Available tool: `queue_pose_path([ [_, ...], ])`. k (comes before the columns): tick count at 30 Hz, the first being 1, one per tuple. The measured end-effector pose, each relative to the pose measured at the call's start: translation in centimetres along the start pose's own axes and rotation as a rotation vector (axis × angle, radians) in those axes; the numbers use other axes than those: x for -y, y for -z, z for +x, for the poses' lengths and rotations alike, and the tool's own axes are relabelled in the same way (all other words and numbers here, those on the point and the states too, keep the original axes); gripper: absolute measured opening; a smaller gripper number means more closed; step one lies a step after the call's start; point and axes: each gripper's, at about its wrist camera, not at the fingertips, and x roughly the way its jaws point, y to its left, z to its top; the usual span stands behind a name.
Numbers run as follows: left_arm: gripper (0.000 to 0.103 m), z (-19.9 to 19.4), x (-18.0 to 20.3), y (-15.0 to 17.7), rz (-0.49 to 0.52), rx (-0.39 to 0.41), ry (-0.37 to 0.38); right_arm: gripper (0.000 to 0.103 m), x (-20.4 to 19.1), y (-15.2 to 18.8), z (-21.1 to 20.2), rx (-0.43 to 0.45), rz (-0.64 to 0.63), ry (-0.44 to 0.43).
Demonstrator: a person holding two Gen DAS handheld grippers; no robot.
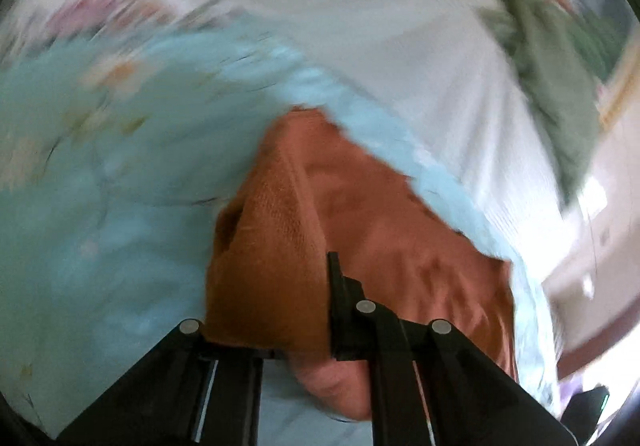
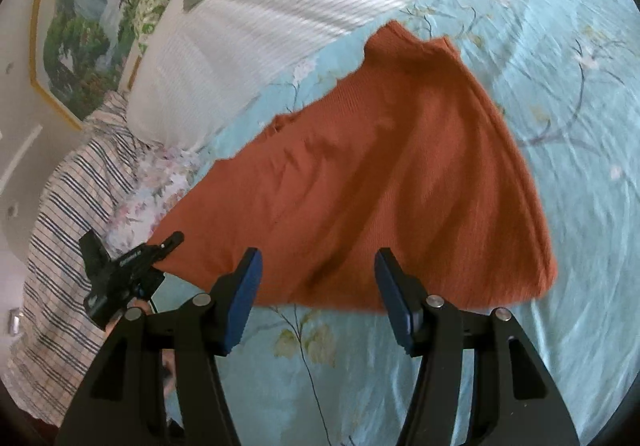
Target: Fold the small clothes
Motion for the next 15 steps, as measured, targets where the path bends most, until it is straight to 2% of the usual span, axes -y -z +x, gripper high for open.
queue_pose_path([
  [4, 0.007, -0.1, 6.6, 1.8, 0.239, 0.0, 0.036, 0.06, 1.0, -2.6, 0.6, -0.03, 0.032, -0.056],
  [8, 0.007, 1.5, 12.3, 6.1, 0.528, -0.025, -0.024, 0.06, 1.2, -4.7, 2.5, -0.099, 0.062, -0.102],
  [12, 0.007, 3.2, 15.3, 10.9, 0.753, -0.025, -0.081, 0.07, 0.5, -5.8, 5.7, -0.178, 0.077, -0.14],
  [15, 0.007, 3.8, 15.8, 13.0, 0.831, -0.026, -0.1, 0.075, -0.6, -6.6, 9.0, -0.249, 0.077, -0.186],
])
